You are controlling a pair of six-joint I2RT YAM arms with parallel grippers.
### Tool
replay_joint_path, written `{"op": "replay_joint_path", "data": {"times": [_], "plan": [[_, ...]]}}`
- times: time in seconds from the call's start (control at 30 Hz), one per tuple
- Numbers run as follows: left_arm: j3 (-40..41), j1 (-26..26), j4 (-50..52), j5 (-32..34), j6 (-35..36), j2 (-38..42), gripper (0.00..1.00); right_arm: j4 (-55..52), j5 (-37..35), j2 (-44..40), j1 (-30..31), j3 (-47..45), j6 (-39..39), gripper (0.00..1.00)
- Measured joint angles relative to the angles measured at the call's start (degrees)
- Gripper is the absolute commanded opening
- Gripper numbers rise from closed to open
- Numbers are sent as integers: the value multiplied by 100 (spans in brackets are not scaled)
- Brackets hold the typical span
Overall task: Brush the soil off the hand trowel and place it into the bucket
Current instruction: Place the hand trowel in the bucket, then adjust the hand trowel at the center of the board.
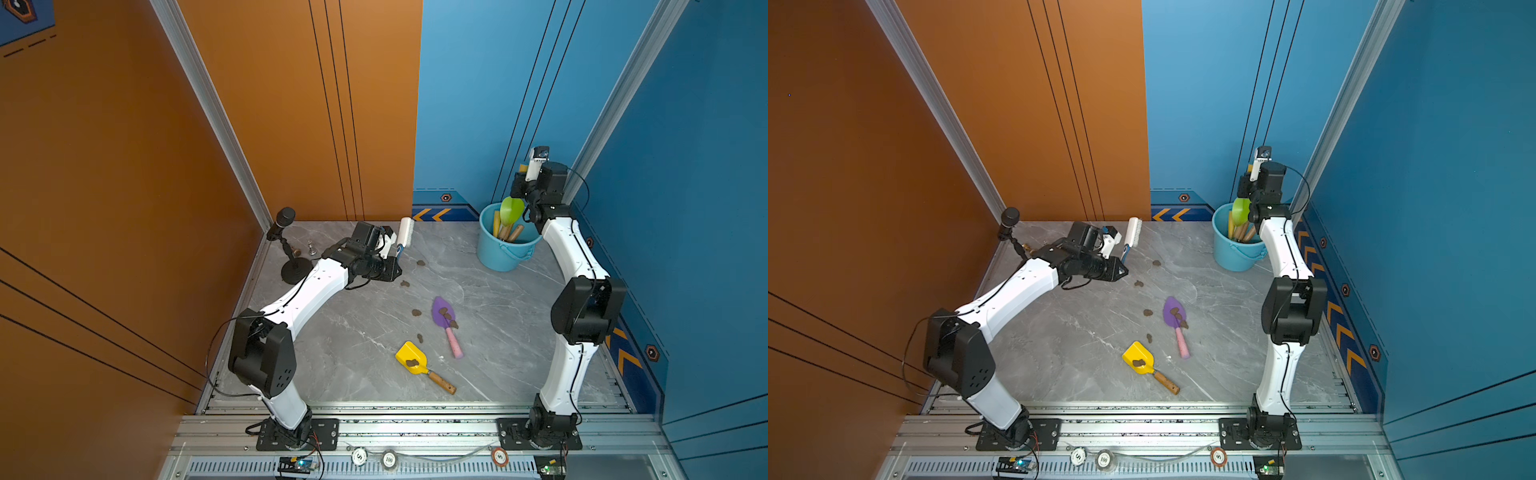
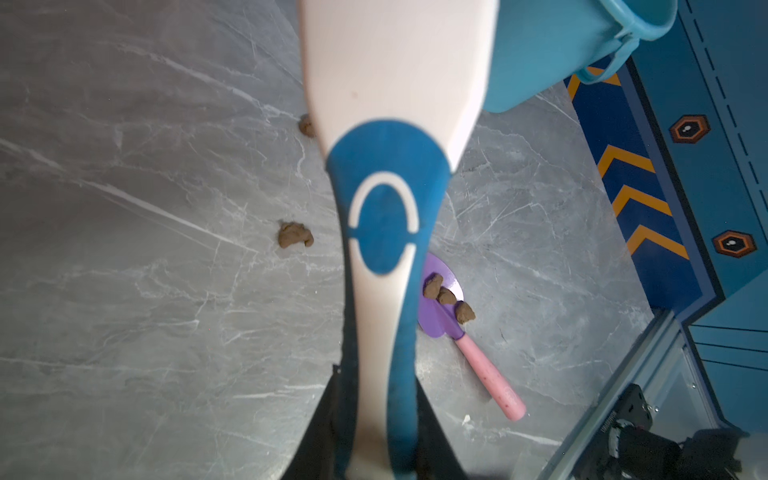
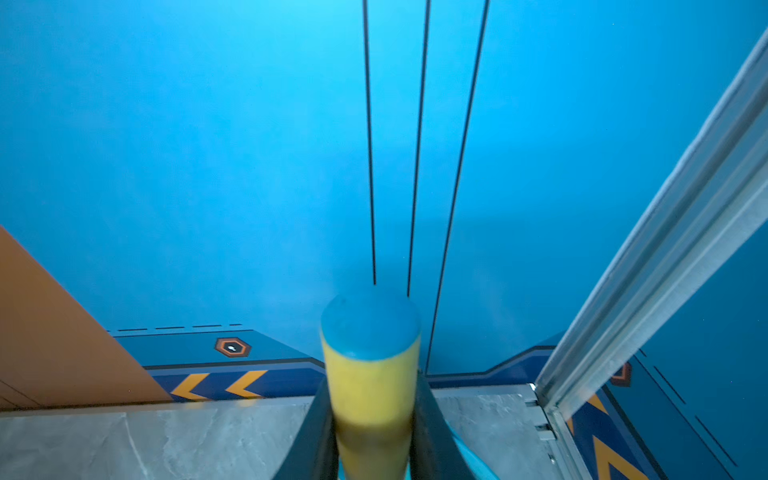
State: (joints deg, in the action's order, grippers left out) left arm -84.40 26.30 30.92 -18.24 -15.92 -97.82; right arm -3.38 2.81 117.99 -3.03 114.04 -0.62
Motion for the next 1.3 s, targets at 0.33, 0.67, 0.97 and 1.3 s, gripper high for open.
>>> {"op": "replay_joint_path", "data": {"times": [0.33,0.67,0.97,1.3], "plan": [[-608,-13,17,13,149,-614,0,-52,409,337,66,-879,-142,31],[-369,-42,76,37,205,-317,0,-162,645,328,98,-804,-409,46],[485,-42,101,190,302,944,0,-874,498,-1615,1084,-1864,-538,56],[1488,-35,133,205,299,2009,0,-1180,-424,-4094,3379,-5451,-1471,60]]}}
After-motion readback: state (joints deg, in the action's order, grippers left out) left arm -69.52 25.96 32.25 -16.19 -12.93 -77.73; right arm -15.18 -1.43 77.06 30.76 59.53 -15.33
